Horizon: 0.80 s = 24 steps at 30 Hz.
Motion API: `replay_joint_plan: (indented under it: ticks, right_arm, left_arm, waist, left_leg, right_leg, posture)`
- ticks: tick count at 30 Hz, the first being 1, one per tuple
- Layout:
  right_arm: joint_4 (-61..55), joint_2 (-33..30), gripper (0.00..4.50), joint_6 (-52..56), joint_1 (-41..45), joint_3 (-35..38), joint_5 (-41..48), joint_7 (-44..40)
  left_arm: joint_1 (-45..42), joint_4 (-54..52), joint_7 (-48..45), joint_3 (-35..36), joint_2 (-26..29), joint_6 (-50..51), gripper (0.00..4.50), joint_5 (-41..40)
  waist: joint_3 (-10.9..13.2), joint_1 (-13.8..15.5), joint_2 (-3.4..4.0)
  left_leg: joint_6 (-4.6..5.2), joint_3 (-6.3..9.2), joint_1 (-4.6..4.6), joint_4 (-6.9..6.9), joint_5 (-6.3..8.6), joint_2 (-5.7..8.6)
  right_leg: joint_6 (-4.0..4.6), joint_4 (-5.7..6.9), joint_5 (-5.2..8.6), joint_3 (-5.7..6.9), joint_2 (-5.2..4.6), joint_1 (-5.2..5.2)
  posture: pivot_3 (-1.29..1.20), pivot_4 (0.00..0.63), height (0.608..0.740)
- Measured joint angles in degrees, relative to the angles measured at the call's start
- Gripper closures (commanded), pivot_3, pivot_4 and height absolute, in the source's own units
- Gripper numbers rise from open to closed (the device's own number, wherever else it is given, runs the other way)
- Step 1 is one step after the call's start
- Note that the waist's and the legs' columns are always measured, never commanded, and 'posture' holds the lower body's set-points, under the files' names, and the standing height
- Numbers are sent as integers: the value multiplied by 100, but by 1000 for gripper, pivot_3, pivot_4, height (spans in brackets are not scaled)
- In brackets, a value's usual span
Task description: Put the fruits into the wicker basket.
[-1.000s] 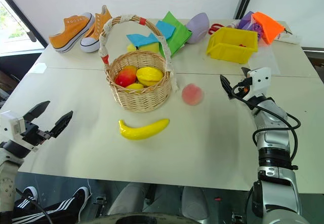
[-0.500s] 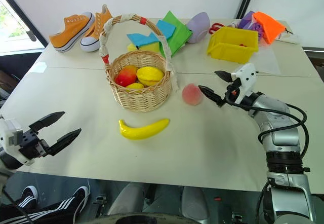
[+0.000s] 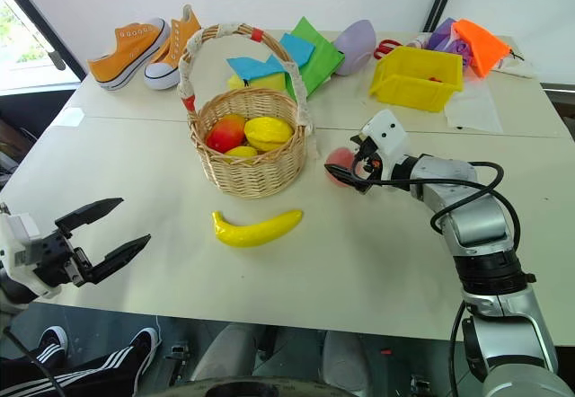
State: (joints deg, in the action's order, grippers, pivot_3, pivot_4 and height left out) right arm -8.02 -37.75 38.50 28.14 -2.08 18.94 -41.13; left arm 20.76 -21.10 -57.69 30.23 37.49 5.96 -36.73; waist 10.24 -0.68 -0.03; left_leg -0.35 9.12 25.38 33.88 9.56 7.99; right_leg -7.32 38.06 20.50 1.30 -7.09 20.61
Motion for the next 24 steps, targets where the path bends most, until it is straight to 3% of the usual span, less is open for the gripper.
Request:
replay_joint_plan:
  ticks: [23, 24]
  right_arm:
    - [625, 433, 71, -234, 0, -545, -822, 265]
    - [625, 456, 305, -249, 0, -545, -827, 267]
  left_arm:
    - [-86, 0, 45, -197, -178, -43, 0, 49]
    - [-86, 0, 45, -197, -182, -48, 0, 50]
  waist:
    - [-1, -27, -1]
    - [-1, -26, -1]
  left_leg:
    - [-1, 0, -3, 3, -2, -1]
    - [-1, 1, -3, 3, -2, -1]
  right_leg:
    - [-3, 5, -2, 0, 6, -3]
    - [-3, 5, -2, 1, 6, -3]
  posture:
    - [0, 150, 740]
    - [0, 150, 740]
